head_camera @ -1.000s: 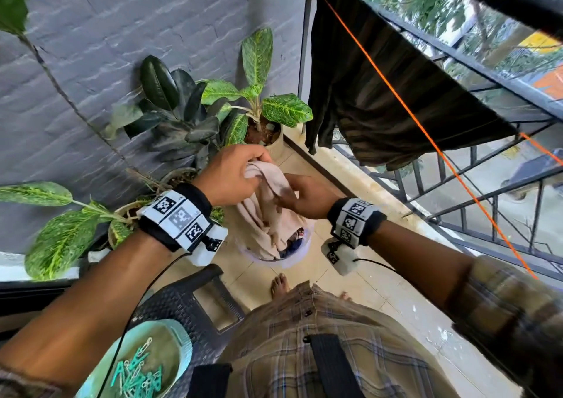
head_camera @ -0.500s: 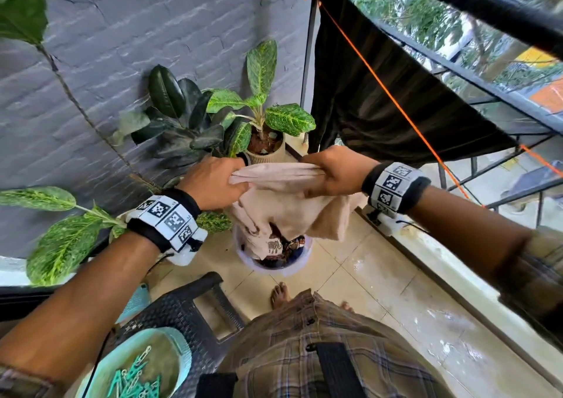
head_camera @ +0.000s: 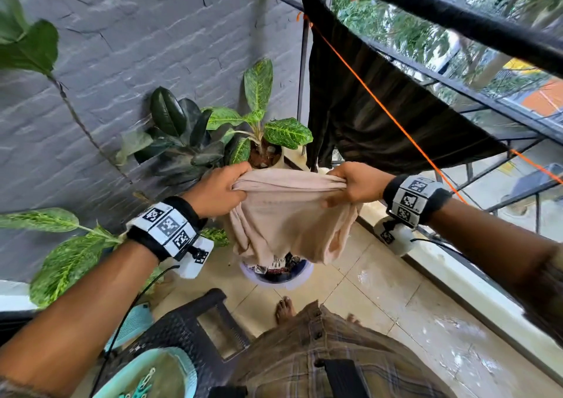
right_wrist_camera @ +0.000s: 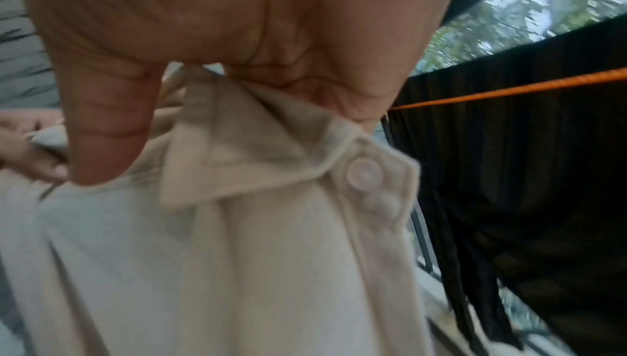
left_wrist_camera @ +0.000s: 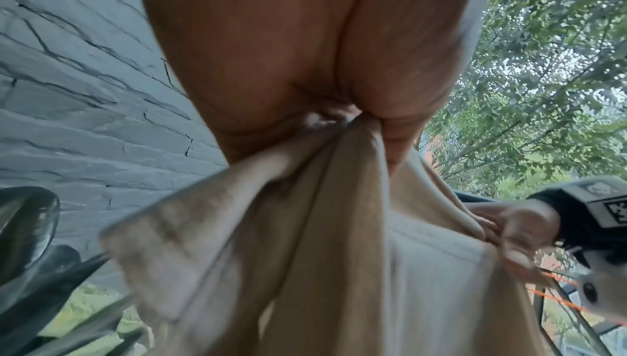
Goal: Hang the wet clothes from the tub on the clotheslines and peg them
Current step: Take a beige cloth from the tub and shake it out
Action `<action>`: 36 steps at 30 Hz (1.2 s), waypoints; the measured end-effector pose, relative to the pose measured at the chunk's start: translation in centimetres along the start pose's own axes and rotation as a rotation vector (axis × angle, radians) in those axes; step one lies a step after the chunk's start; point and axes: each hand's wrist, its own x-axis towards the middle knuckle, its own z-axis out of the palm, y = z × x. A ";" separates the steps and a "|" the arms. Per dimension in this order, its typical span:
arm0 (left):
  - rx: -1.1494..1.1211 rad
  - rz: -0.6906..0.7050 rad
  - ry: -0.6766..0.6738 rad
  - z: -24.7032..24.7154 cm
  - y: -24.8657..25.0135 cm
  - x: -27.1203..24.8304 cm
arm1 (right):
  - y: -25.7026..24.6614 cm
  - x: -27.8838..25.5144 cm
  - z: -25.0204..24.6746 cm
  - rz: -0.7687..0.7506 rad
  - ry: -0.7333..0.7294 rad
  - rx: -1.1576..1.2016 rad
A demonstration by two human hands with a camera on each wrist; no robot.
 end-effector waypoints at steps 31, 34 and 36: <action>0.289 0.023 -0.058 2.6 -2.7 -1.4 | 0.2 -1.3 -1.4 0.022 -0.158 -0.075; 0.306 -0.001 -0.061 2.8 -3.1 -1.2 | 0.7 -0.6 -0.6 0.048 -0.222 -0.236; 0.322 -0.005 -0.085 2.9 -3.4 -1.0 | 0.7 -0.4 -0.5 0.043 -0.207 -0.293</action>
